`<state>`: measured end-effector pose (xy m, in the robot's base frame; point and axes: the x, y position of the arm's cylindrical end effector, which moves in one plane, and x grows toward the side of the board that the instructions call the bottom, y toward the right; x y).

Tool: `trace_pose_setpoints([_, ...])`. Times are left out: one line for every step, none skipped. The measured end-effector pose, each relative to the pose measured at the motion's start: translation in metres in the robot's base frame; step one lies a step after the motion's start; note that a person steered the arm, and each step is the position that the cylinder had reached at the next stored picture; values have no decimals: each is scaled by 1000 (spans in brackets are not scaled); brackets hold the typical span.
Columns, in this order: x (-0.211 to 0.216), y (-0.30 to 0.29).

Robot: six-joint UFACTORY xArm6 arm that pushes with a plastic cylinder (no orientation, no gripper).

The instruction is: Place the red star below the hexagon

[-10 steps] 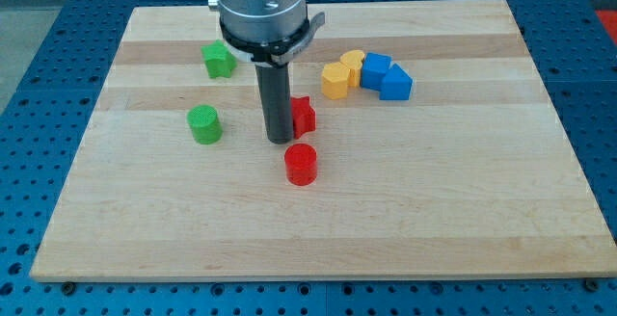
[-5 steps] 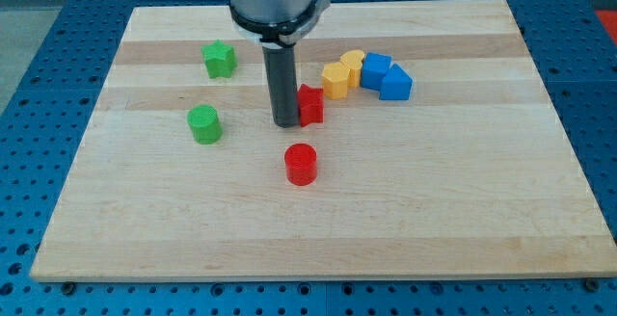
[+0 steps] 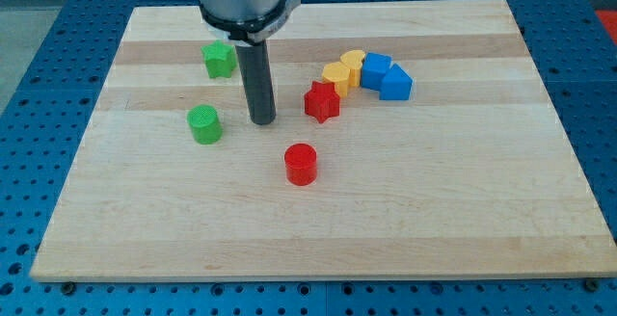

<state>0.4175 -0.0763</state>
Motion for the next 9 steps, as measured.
trace_pose_setpoints([-1,0])
trace_pose_setpoints([-1,0])
trace_pose_setpoints([-4,2])
trace_pose_setpoints([-19,3])
trace_pose_setpoints([-25,9])
trace_pose_setpoints([-18,20])
trace_pose_setpoints([-4,21])
trace_pose_setpoints([-1,27])
trace_pose_setpoints([-2,38])
